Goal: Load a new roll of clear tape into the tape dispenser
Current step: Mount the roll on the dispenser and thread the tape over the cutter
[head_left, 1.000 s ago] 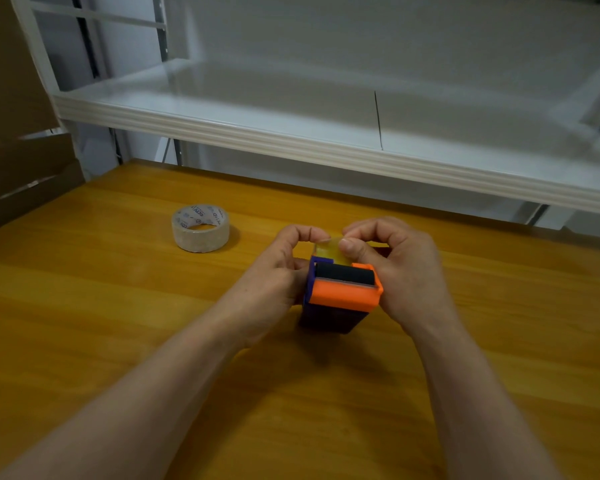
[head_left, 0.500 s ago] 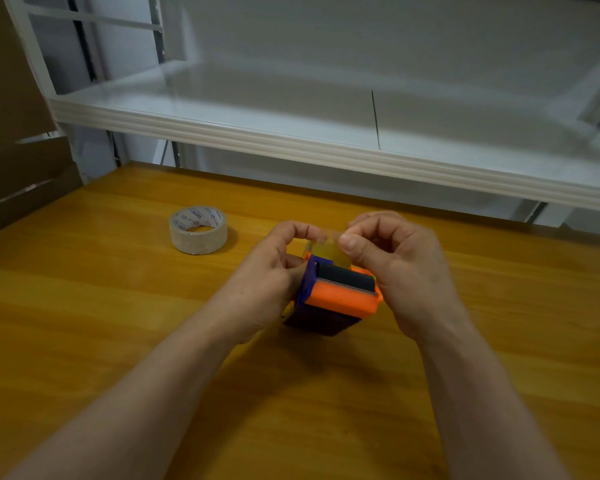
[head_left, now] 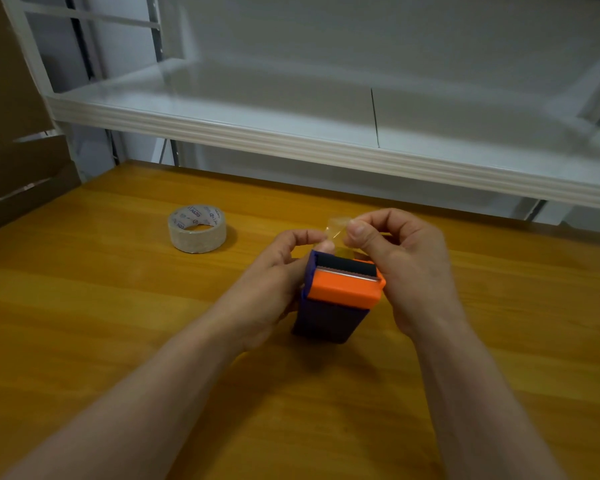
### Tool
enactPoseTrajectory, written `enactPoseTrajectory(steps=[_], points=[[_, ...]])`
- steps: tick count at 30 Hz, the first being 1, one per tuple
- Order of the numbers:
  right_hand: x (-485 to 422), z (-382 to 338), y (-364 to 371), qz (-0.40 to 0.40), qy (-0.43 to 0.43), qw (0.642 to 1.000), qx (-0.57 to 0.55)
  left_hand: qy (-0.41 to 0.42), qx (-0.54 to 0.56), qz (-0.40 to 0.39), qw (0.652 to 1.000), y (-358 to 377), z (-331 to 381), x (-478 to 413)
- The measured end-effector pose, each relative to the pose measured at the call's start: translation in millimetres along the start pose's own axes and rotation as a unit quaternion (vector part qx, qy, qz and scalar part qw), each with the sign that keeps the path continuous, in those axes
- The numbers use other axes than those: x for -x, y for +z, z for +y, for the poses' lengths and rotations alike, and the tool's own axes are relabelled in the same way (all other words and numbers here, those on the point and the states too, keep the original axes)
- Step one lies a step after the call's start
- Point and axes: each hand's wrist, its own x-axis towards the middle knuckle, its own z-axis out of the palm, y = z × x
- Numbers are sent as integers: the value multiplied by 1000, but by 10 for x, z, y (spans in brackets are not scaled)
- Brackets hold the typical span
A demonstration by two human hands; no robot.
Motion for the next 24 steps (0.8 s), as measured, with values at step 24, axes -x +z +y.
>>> enactPoseTrajectory(steps=[24], points=[[16,-33,-1,11,-32,999,37,4,-36,-5,999,20,53,55]])
